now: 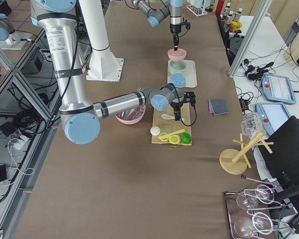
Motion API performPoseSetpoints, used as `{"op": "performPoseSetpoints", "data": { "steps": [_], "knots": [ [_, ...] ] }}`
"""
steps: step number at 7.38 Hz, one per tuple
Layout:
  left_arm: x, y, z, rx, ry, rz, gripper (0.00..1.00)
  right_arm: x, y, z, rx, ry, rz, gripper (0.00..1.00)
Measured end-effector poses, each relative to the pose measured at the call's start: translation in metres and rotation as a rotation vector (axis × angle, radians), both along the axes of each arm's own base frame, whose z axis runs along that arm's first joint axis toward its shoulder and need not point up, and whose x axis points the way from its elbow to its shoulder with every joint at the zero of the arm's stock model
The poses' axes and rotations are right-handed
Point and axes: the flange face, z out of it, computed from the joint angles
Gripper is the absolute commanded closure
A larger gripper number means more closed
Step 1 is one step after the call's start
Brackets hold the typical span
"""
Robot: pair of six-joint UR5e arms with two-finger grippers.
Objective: Stack pink bowl on green and place spoon
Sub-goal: 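Carry the pink bowl onto the green bowls while the right gripper descends to the spoon, then release the pink bowl with the left gripper while the right lifts the white spoon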
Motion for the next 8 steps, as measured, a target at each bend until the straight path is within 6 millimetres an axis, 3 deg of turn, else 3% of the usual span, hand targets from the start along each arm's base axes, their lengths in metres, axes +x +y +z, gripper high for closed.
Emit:
{"op": "performPoseSetpoints", "data": {
  "steps": [3, 8],
  "knots": [
    [0.011, -0.007, -0.009, 0.024, -0.012, -0.026, 1.00, -0.003, 0.001, 0.001, -0.011, 0.001, 0.006, 0.02],
    [0.012, -0.018, -0.002, 0.039, -0.027, -0.059, 1.00, -0.007, 0.003, 0.001, -0.021, 0.007, 0.020, 0.02]
  ]
}}
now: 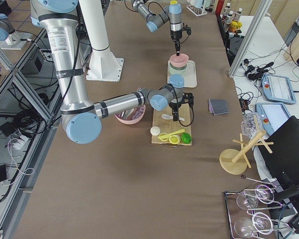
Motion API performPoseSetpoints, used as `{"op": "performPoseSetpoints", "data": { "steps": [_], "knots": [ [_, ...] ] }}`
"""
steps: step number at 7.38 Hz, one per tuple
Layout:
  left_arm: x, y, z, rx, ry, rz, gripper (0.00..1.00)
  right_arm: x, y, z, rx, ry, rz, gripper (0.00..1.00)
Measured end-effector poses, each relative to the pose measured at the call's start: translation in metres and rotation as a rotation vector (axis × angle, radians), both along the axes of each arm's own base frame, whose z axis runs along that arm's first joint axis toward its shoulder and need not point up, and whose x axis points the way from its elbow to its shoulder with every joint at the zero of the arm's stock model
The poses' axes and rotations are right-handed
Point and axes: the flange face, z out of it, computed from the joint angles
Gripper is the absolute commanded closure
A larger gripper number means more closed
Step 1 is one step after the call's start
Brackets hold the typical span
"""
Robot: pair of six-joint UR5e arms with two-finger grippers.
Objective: Stack pink bowl on green and place spoon
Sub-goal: 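Release the pink bowl with the left gripper while the right lifts the white spoon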
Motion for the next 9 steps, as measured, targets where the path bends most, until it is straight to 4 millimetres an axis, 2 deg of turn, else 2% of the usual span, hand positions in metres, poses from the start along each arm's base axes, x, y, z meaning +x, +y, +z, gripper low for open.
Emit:
{"op": "performPoseSetpoints", "data": {
  "steps": [1, 3, 5, 6, 7, 8, 9],
  "knots": [
    [0.000, 0.000, 0.000, 0.002, 0.002, -0.001, 0.04, -0.002, 0.001, -0.001, -0.004, 0.000, 0.003, 0.03],
    [-0.001, -0.003, 0.000, 0.020, 0.010, -0.017, 0.02, -0.008, 0.002, 0.002, -0.016, 0.005, 0.002, 0.05],
    [-0.011, -0.012, -0.002, 0.036, 0.015, -0.050, 0.02, -0.018, 0.003, 0.012, -0.034, 0.018, -0.009, 0.10],
    [-0.019, -0.018, -0.004, 0.039, 0.018, -0.064, 0.02, -0.023, 0.004, 0.015, -0.039, 0.022, -0.016, 0.30],
    [-0.026, -0.023, -0.005, 0.041, 0.021, -0.074, 0.02, -0.026, 0.005, 0.017, -0.043, 0.024, -0.021, 0.77],
    [-0.031, -0.025, -0.006, 0.043, 0.024, -0.080, 0.02, -0.028, 0.006, 0.018, -0.045, 0.026, -0.024, 0.84],
    [-0.034, -0.026, -0.008, 0.045, 0.027, -0.083, 0.02, -0.029, 0.006, 0.021, -0.049, 0.029, -0.025, 0.84]
  ]
}}
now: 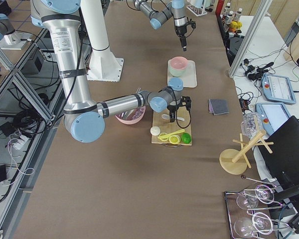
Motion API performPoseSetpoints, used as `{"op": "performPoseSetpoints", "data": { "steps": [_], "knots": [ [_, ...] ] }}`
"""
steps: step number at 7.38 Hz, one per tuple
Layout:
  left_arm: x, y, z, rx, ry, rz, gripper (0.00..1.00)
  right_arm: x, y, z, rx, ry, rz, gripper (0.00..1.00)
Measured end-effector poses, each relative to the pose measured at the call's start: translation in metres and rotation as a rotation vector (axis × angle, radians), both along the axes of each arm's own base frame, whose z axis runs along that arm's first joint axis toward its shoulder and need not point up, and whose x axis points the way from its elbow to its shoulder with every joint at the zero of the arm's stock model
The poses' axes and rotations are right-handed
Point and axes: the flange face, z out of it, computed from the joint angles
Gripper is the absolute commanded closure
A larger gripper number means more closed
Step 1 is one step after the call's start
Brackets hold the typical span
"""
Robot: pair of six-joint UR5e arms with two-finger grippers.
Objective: Stack pink bowl on green and place spoon
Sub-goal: 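Release the pink bowl with the left gripper while the right lifts the white spoon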
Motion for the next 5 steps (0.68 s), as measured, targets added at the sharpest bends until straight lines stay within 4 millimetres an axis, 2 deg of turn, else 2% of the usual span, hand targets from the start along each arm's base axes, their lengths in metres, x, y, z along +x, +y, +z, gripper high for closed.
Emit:
{"op": "performPoseSetpoints", "data": {
  "steps": [1, 3, 4, 5],
  "knots": [
    [-0.003, 0.000, -0.002, 0.003, 0.004, -0.002, 0.02, -0.001, 0.000, 0.003, -0.005, 0.004, -0.002, 1.00],
    [-0.012, -0.001, -0.005, 0.010, 0.012, -0.011, 0.02, -0.004, 0.000, 0.001, -0.011, 0.000, 0.000, 1.00],
    [-0.018, -0.003, -0.007, 0.013, 0.016, -0.019, 0.02, -0.005, -0.002, -0.005, -0.010, -0.008, 0.009, 1.00],
    [-0.032, -0.007, -0.004, 0.010, 0.023, -0.020, 0.02, -0.007, -0.009, -0.020, -0.004, -0.024, 0.025, 1.00]
  ]
}}
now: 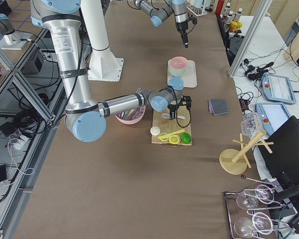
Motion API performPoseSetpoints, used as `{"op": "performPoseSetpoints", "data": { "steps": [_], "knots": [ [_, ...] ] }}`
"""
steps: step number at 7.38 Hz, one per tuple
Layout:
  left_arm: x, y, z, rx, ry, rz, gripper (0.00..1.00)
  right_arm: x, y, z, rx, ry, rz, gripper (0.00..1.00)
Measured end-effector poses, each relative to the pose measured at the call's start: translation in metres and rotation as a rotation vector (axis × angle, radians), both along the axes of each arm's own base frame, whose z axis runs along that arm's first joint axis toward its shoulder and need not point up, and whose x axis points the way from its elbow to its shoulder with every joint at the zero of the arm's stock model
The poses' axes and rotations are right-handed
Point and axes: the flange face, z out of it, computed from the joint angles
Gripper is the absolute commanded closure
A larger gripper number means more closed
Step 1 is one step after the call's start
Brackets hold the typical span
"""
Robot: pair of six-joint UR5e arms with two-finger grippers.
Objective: Stack pink bowl on green and place spoon
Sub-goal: 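Release the pink bowl with the left gripper while the right lifts the white spoon, then move the white spoon into the pink bowl with the right gripper and release it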
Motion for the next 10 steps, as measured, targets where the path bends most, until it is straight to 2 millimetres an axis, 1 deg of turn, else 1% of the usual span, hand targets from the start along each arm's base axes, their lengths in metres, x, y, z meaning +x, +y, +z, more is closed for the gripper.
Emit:
{"op": "performPoseSetpoints", "data": {
  "steps": [1, 2, 3, 4, 5, 6, 7, 8, 9, 10],
  "knots": [
    [-0.029, 0.000, 0.016, 0.000, 0.005, 0.024, 0.02, -0.007, -0.012, -0.028, 0.000, -0.029, 0.033, 1.00],
    [-0.070, 0.007, 0.050, 0.023, -0.008, 0.063, 0.02, -0.019, -0.027, -0.067, -0.007, -0.069, 0.080, 1.00],
    [-0.116, 0.020, 0.097, 0.052, -0.039, 0.105, 0.02, -0.036, -0.038, -0.113, -0.022, -0.116, 0.138, 1.00],
    [-0.157, 0.035, 0.142, 0.070, -0.073, 0.142, 0.02, -0.059, -0.043, -0.160, -0.045, -0.163, 0.197, 1.00],
    [-0.190, 0.053, 0.185, 0.069, -0.106, 0.164, 0.02, -0.092, -0.040, -0.214, -0.071, -0.206, 0.256, 1.00],
    [-0.215, 0.068, 0.220, 0.051, -0.132, 0.168, 0.02, -0.127, -0.032, -0.264, -0.093, -0.228, 0.303, 1.00],
    [-0.232, 0.078, 0.248, 0.031, -0.149, 0.164, 0.02, -0.159, -0.021, -0.306, -0.109, -0.238, 0.342, 1.00],
    [-0.243, 0.086, 0.266, 0.023, -0.155, 0.158, 0.02, -0.184, -0.013, -0.335, -0.122, -0.246, 0.373, 1.00],
    [-0.250, 0.090, 0.277, 0.022, -0.156, 0.153, 0.02, -0.198, -0.008, -0.348, -0.124, -0.248, 0.390, 0.20],
    [-0.254, 0.093, 0.283, 0.019, -0.158, 0.148, 0.02, -0.204, -0.006, -0.352, -0.122, -0.247, 0.397, 0.00]
  ]
}}
